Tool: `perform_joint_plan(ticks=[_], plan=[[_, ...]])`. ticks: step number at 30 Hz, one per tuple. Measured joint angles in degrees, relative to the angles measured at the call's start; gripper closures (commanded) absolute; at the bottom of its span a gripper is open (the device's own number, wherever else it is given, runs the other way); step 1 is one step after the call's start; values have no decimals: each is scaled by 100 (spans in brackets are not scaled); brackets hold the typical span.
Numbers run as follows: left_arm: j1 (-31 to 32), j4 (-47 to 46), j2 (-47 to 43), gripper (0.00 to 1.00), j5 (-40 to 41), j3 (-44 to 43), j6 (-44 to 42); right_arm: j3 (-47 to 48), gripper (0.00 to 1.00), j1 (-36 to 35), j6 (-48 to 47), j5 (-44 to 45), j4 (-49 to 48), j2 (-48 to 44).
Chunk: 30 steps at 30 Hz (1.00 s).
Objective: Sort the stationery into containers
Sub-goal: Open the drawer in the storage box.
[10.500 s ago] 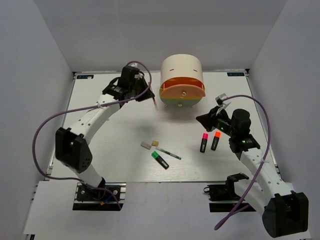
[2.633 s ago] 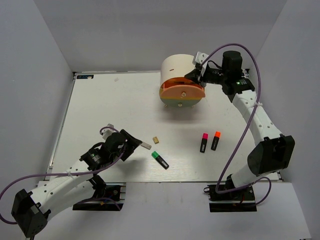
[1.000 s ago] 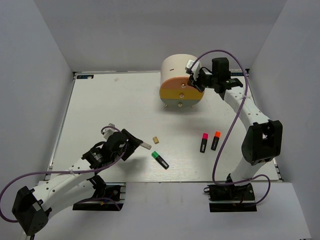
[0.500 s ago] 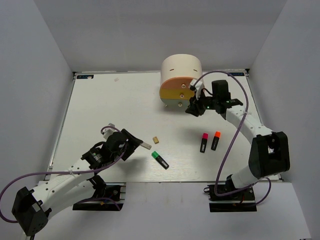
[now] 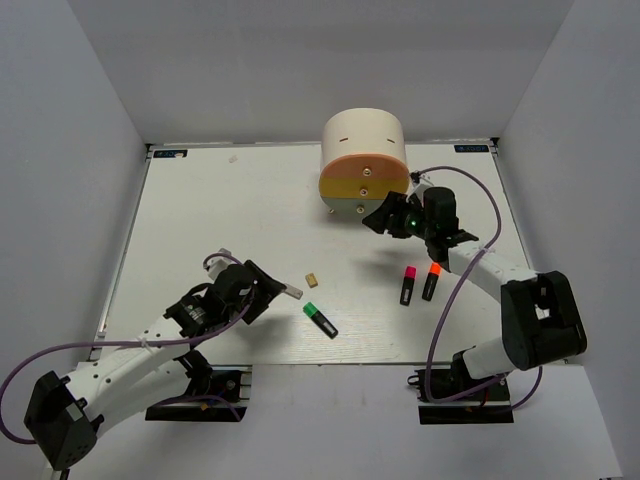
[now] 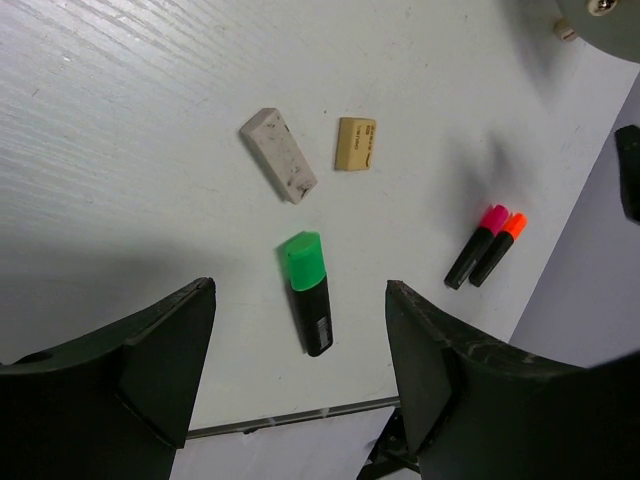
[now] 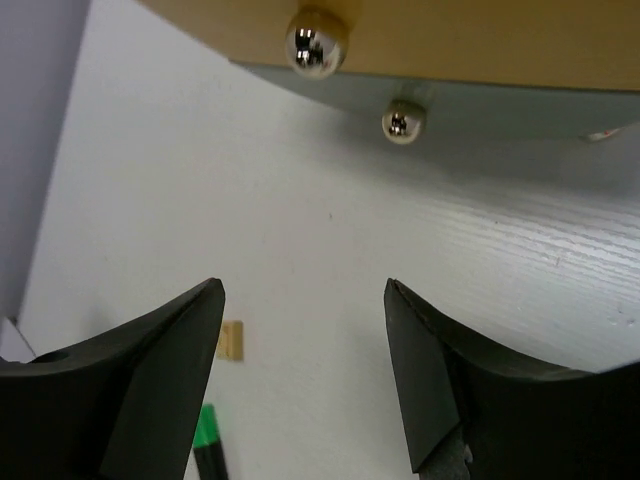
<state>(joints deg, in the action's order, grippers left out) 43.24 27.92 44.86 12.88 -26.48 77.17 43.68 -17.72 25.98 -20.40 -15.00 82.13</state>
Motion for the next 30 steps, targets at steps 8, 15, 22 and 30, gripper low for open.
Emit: perform_joint_plan(ticks=[8,15,22,30], plan=[[0,39,402,21,-81,-9,-4,472,38,-31,1565,439,-726,745],[0,26,658,21,-151,-96,-72,861,45,-48,2144,535,-1091,1215],[0,9,671,21,-173,-116,-90,979,46,-79,2627,695,-1305,1401],[0,11,671,21,-177,-129,-90,1036,49,-114,2994,890,-1298,1567]])
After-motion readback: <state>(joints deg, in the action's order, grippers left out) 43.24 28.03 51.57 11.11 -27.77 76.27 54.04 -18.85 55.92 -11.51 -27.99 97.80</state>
